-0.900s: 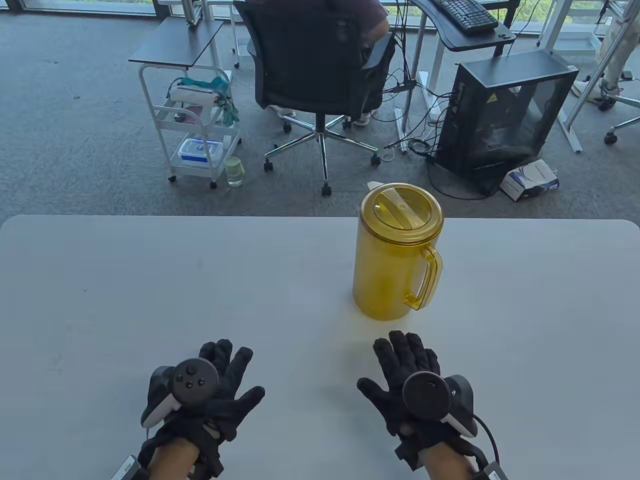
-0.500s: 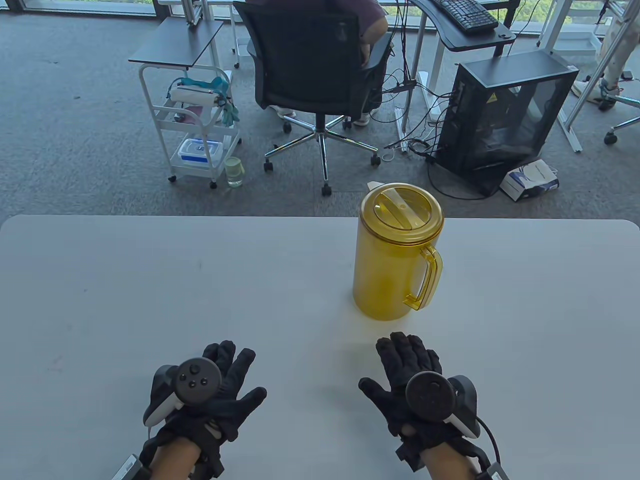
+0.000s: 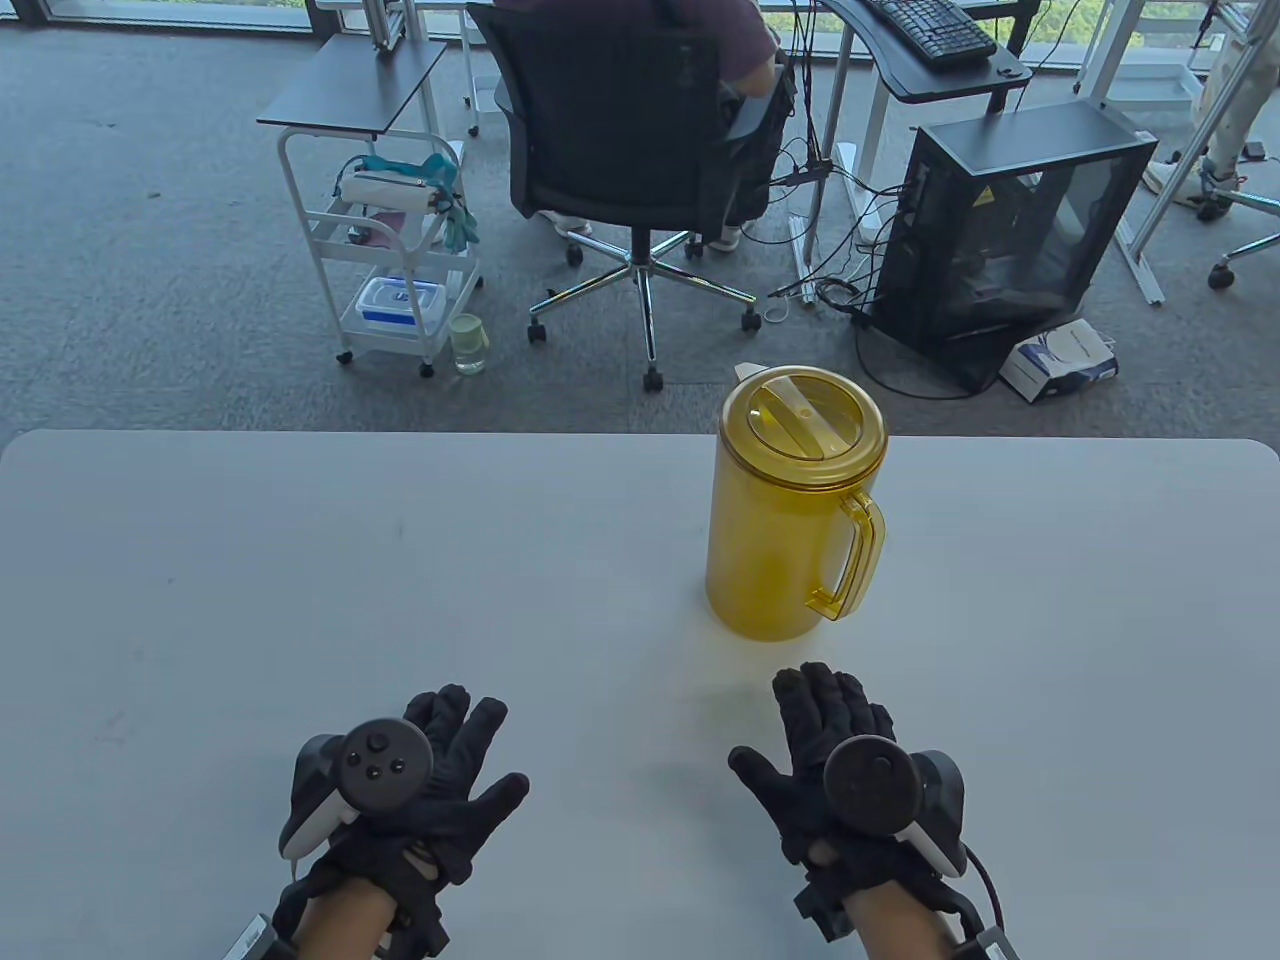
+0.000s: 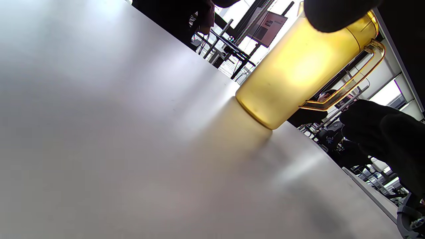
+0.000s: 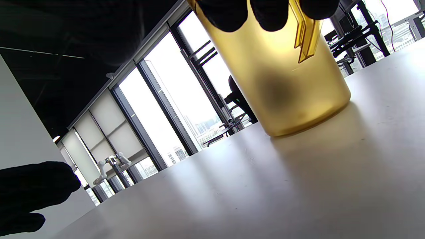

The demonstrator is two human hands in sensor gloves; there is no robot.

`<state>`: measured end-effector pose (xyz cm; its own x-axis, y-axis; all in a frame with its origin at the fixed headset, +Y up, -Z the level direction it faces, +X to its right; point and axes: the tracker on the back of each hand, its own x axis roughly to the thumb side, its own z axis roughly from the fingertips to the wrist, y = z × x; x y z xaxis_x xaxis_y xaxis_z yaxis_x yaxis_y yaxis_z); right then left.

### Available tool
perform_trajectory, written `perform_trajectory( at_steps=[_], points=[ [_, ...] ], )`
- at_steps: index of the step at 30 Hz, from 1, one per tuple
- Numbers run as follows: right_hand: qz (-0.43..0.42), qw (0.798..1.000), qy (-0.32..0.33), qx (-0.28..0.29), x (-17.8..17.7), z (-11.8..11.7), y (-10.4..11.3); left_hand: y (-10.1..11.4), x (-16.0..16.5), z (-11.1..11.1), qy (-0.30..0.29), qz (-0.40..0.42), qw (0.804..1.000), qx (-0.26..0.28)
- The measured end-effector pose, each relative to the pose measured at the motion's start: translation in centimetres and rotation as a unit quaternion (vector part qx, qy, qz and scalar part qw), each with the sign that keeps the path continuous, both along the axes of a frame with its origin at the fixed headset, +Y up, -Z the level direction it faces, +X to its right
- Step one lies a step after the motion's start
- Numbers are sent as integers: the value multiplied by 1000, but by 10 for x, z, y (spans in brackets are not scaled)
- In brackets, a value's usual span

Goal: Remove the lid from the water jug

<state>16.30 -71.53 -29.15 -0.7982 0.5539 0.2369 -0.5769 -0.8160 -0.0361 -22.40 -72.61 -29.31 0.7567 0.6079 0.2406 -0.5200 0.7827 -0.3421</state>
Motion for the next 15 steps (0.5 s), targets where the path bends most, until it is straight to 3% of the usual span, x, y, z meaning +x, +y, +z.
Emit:
perform_trajectory(
  at_steps=[6,10,15],
  points=[
    [-37,997,-64,-10,24,-16,10,-1,1,0,0,5,1000,-8],
    [-120,988,-97,-25,45,-47,16,-1,4,0,-8,4,1000,-10],
    [-253,957,-140,-22,55,-83,21,-1,4,0,-13,10,1000,-12]
  ],
)
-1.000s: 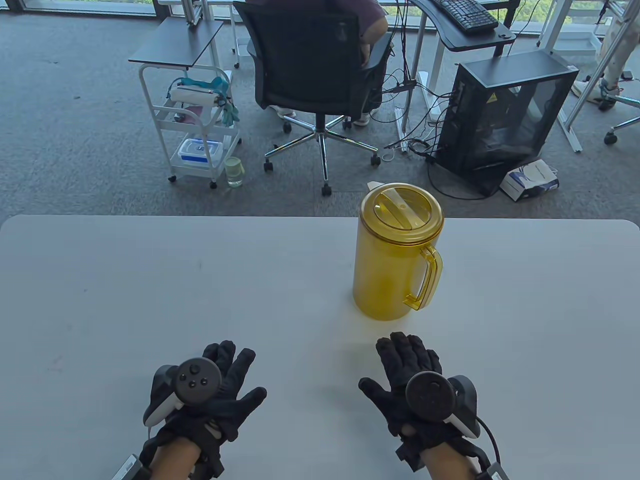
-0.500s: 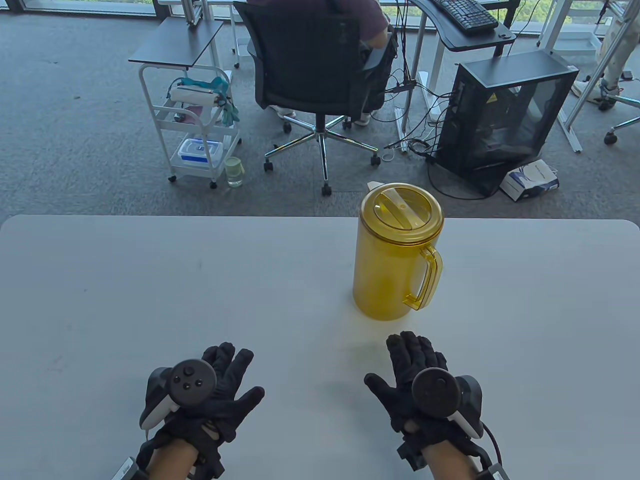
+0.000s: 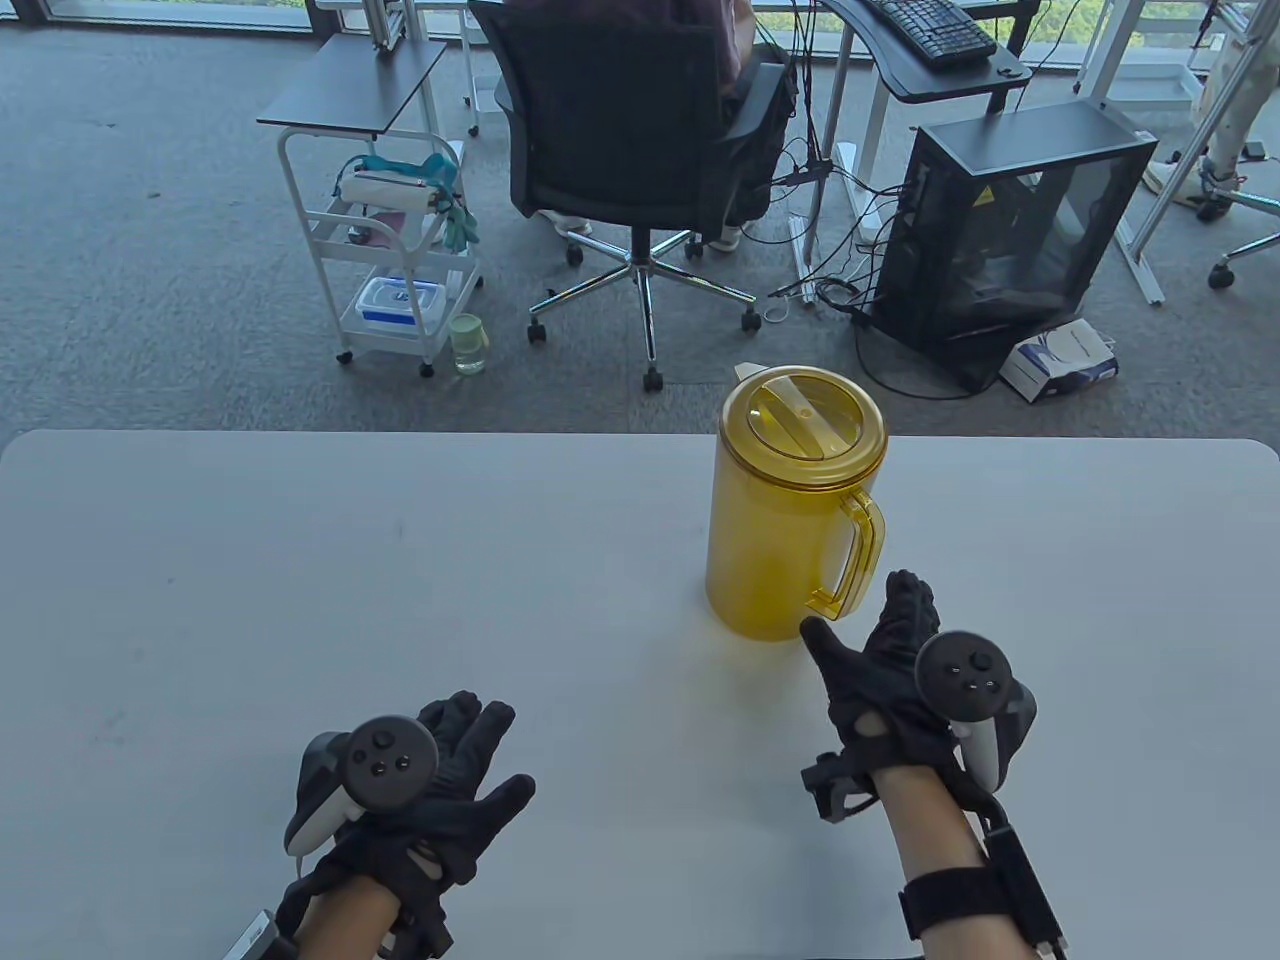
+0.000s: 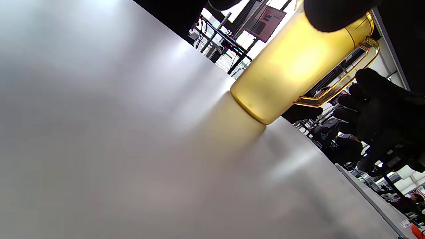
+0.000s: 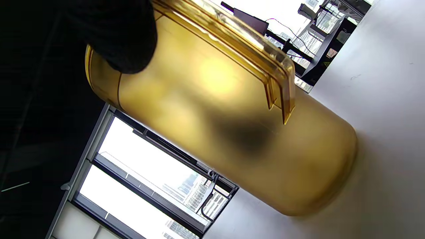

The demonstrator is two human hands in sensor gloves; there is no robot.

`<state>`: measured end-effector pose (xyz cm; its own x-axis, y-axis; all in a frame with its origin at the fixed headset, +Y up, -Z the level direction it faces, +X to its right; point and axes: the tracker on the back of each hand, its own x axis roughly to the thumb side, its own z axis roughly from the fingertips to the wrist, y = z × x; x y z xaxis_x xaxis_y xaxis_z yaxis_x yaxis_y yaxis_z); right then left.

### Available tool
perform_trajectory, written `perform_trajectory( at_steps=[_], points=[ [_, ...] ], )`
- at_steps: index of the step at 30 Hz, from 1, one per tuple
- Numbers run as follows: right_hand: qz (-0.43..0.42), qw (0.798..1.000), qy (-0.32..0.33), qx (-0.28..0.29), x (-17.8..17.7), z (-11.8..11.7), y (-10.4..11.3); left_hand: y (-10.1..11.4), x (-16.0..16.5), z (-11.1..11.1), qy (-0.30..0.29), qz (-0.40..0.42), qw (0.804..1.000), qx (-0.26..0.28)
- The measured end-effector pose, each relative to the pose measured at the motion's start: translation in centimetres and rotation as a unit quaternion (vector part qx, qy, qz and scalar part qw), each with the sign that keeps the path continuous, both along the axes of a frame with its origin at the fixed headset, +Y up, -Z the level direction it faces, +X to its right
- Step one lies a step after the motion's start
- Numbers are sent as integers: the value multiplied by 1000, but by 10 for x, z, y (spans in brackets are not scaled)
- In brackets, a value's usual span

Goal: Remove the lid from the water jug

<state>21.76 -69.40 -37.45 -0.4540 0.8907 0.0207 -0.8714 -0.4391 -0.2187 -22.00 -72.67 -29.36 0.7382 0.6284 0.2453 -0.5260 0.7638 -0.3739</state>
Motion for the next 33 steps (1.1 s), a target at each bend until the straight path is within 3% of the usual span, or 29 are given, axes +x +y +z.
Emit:
perform_trajectory(
  at_steps=[4,8,13,15,18,25,33],
  points=[
    [-40,999,-21,24,-3,-24,5,0,0,0,-2,3,1000,1],
    [-86,990,-84,70,-7,-34,8,-1,1,1,-6,17,1000,-4],
    [-199,969,-127,79,-5,-37,3,-1,1,1,-8,23,1000,-4],
    [-212,969,-102,81,-4,-36,1,-2,-1,1,-7,26,1000,-9],
    [-206,965,-116,112,-1,-28,-2,-3,-2,0,-6,31,999,-16],
    [-241,959,-33,147,-3,6,3,-3,-2,1,-8,32,999,-15],
    [-248,953,100,143,-19,51,17,-4,-4,0,-4,32,999,-19]
  ],
)
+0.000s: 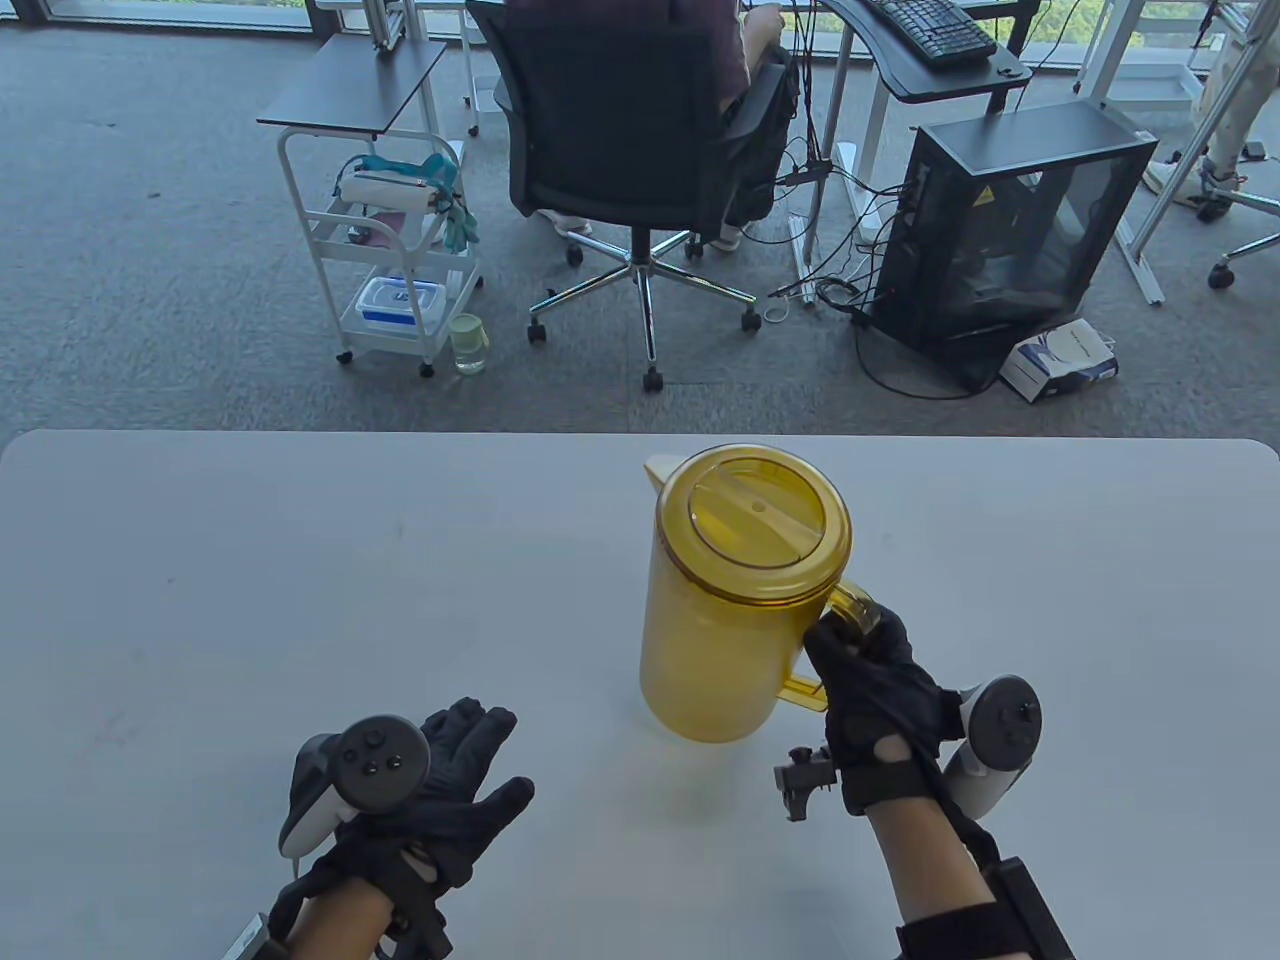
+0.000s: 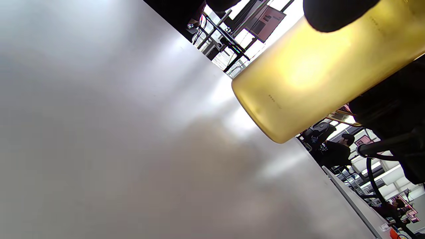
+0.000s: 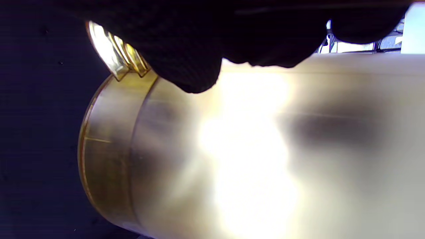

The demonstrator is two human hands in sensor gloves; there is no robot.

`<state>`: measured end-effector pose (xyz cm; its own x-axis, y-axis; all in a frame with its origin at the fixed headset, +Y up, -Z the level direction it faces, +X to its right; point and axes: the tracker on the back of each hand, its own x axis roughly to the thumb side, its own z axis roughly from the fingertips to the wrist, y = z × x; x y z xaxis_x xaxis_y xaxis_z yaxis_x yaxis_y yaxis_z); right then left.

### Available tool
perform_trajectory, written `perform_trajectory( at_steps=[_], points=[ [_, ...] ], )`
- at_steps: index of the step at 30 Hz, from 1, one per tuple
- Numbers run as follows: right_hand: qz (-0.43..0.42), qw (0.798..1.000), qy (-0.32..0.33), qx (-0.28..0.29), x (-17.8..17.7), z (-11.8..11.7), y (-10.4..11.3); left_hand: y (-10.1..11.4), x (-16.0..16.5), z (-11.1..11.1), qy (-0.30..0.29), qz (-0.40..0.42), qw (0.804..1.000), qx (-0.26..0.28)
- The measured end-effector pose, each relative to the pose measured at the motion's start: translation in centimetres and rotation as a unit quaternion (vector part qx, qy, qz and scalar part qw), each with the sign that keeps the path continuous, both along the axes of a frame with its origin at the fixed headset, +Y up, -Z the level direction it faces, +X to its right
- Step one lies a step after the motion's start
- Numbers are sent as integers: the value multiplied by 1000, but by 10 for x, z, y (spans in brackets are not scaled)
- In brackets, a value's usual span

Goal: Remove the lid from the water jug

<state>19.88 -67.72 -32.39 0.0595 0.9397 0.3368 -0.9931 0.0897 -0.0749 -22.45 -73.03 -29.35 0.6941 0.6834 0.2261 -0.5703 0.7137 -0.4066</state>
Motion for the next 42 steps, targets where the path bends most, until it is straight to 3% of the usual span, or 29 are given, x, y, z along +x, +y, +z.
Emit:
perform_trajectory(
  at_steps=[6,14,25,35,39,42],
  points=[
    [6,996,94,10,-18,20,-8,-2,-3,-2,7,4,1000,-7],
    [22,985,171,8,-28,26,-21,-3,-4,-2,9,4,1000,-14],
    [23,971,238,-1,-35,24,-28,-2,-5,-2,12,6,1000,-19],
    [50,968,247,-10,-36,24,-26,-2,-5,-2,14,-1,1000,-26],
    [49,965,256,-16,-36,23,-26,-3,-11,-3,55,-6,998,-37],
    [49,964,261,-20,-36,22,-26,-8,-26,-5,120,35,989,-75]
  ],
)
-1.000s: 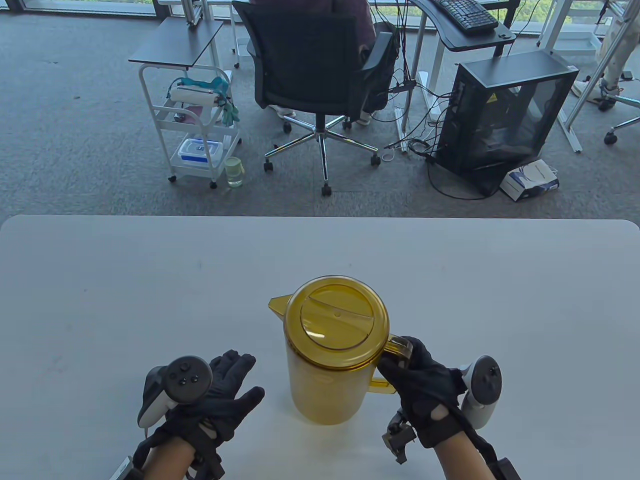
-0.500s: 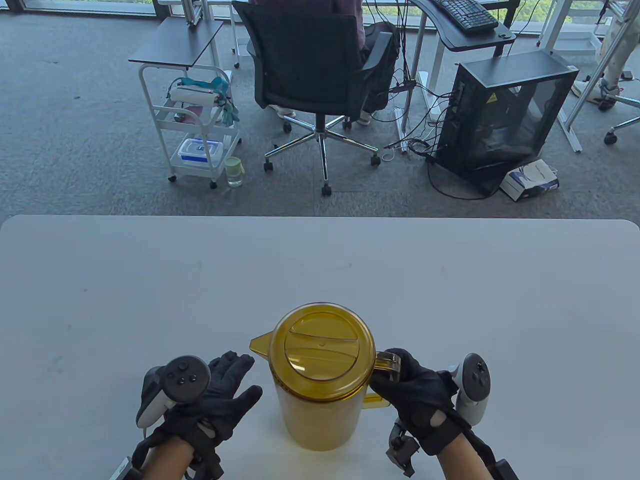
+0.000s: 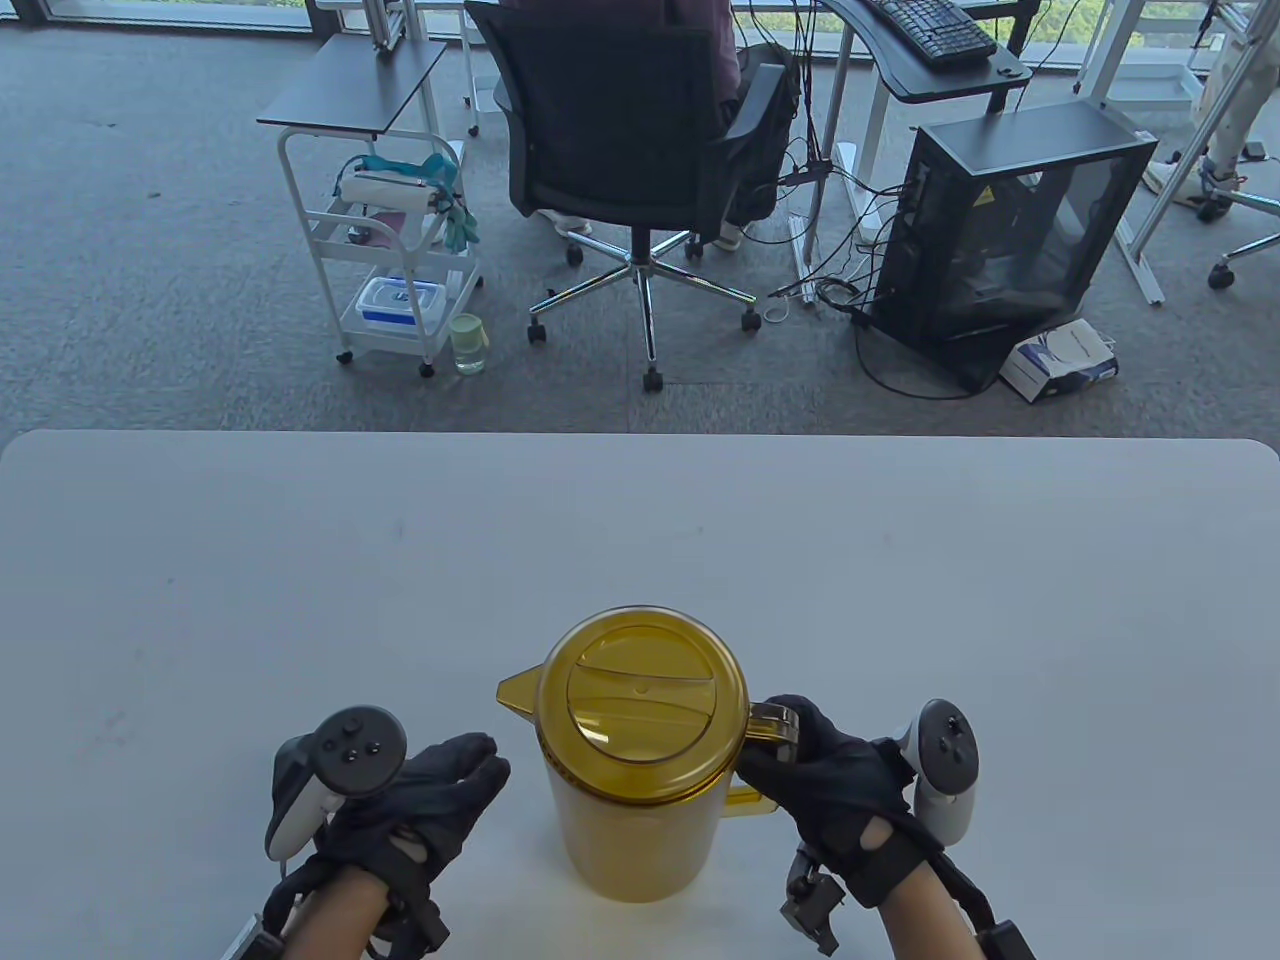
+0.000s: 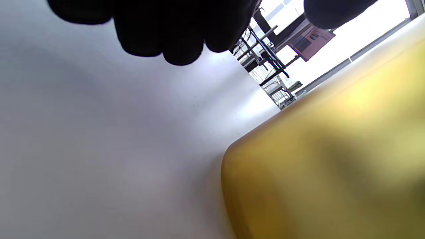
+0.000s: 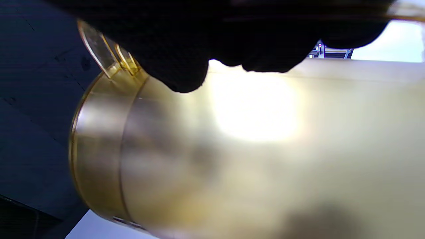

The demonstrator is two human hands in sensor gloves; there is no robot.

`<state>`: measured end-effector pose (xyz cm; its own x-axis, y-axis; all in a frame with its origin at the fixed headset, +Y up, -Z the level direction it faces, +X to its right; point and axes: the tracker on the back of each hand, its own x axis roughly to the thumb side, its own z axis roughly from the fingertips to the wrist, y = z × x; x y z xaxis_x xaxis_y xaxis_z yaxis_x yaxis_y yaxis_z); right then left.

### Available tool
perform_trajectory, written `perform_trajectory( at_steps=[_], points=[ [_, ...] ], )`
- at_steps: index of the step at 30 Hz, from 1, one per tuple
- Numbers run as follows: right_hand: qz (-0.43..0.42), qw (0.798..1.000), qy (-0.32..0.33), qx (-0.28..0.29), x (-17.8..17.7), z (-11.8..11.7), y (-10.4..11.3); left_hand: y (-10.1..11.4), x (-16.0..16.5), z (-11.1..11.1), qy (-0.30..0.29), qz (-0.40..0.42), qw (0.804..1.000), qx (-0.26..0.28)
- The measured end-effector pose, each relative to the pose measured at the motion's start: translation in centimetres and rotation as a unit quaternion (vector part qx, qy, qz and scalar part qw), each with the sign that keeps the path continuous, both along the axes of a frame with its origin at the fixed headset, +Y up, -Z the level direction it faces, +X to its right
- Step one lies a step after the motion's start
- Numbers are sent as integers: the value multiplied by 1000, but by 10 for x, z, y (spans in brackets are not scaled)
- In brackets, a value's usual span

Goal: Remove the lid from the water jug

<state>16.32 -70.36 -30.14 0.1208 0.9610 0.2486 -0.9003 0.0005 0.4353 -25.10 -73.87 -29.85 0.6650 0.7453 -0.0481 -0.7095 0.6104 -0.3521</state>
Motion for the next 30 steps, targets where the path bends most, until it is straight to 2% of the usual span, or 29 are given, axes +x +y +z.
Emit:
perform_trajectory(
  at_steps=[2,4,5,7,8,10,13,15,17,19,23,26,30],
  points=[
    [1,1000,1,-2,0,0,0,-4,-12,-3,54,71,996,-15],
    [2,1000,5,-4,0,-1,0,-9,-23,-5,113,184,976,-20],
    [2,1000,6,-5,0,-2,0,-11,-27,-7,149,259,954,-25],
    [4,1000,10,-6,0,-2,0,-6,-28,-10,181,363,914,-27],
    [4,1000,11,-7,0,-3,0,2,-28,-13,181,388,904,-8],
    [3,1000,14,-9,0,-3,0,29,-28,-18,180,361,913,52],
    [6,1000,13,-10,1,-4,0,95,-18,-25,139,274,934,181],
    [7,1000,14,-11,1,-4,0,137,-5,-27,96,245,934,239],
    [9,1000,14,-12,1,-4,0,173,12,-25,63,223,934,271],
    [10,1000,15,-14,1,-4,0,207,37,-20,0,183,942,280],
    [12,1000,16,-15,1,-5,0,243,91,-5,-122,77,946,289],
    [14,1000,15,-15,1,-5,0,249,125,8,-183,-17,941,283],
    [15,1000,15,-17,1,-5,0,240,157,17,-237,-124,927,263]
  ],
)
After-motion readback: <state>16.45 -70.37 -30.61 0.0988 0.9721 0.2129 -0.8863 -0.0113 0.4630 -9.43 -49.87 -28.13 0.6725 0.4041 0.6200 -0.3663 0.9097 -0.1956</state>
